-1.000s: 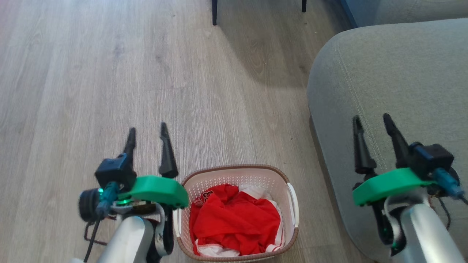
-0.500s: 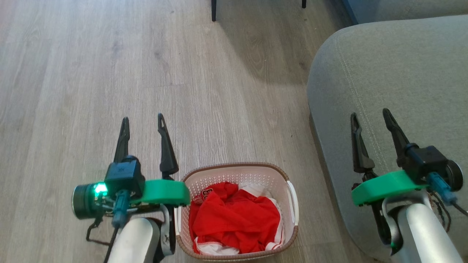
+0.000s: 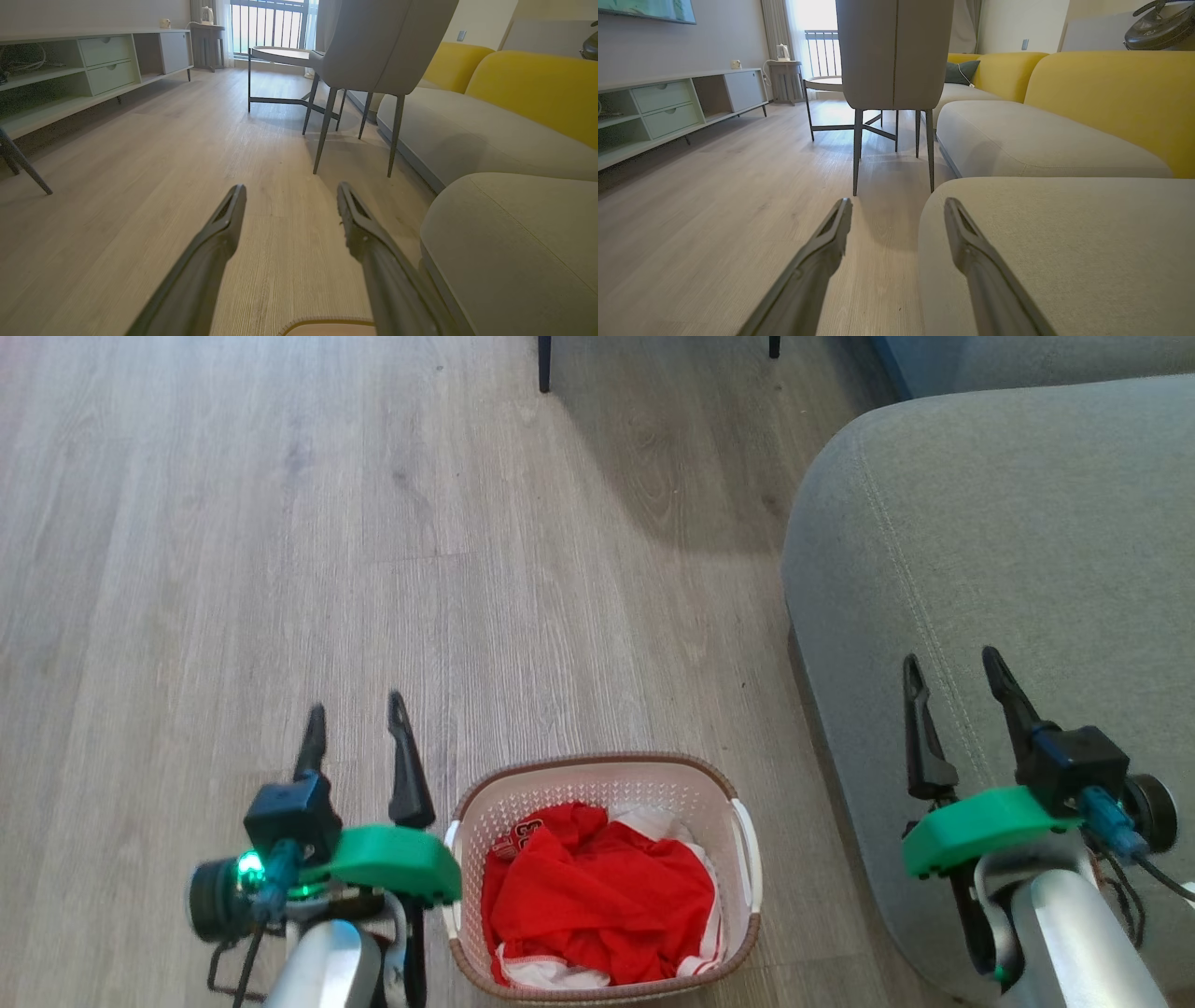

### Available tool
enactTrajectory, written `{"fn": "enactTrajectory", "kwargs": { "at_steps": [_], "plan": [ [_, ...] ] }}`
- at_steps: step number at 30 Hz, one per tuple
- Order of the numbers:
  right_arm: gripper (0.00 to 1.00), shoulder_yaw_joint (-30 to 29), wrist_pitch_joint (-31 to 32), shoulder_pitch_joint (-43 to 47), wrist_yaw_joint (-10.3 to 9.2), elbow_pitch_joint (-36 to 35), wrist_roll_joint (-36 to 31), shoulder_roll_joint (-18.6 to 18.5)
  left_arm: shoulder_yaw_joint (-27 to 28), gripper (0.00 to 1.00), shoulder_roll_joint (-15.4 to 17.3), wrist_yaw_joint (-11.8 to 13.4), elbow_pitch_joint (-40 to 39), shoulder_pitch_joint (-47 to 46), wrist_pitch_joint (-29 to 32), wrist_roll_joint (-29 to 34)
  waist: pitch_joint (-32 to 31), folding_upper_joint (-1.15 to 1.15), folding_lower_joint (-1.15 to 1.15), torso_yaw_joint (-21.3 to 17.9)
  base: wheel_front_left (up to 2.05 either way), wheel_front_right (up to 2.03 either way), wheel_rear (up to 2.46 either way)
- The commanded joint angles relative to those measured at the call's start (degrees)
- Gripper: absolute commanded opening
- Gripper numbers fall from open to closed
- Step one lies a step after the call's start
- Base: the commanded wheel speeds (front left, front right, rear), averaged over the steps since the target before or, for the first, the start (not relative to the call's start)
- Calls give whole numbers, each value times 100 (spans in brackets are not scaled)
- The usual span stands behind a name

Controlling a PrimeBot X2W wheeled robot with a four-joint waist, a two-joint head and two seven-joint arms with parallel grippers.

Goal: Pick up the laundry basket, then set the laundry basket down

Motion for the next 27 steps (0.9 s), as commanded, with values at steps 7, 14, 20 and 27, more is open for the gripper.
{"fn": "enactTrajectory", "kwargs": {
  "at_steps": [7,14,20,27],
  "plan": [
    [100,127,-68,-106,41,182,-22,71,214,100,-14,-380,60,-127,-47,-78,0,0,0,-8,0,0,0],
    [100,164,-68,-122,41,209,-21,65,265,100,-14,-408,137,-100,-47,-182,22,0,0,-8,0,0,0],
    [100,161,-68,-126,41,233,-49,63,277,100,-14,-442,183,-105,-47,-257,28,0,0,-10,0,0,0],
    [100,161,-68,-149,41,230,-61,46,272,100,-15,-478,148,-127,-47,-250,92,0,0,-6,0,0,0]
  ]
}}
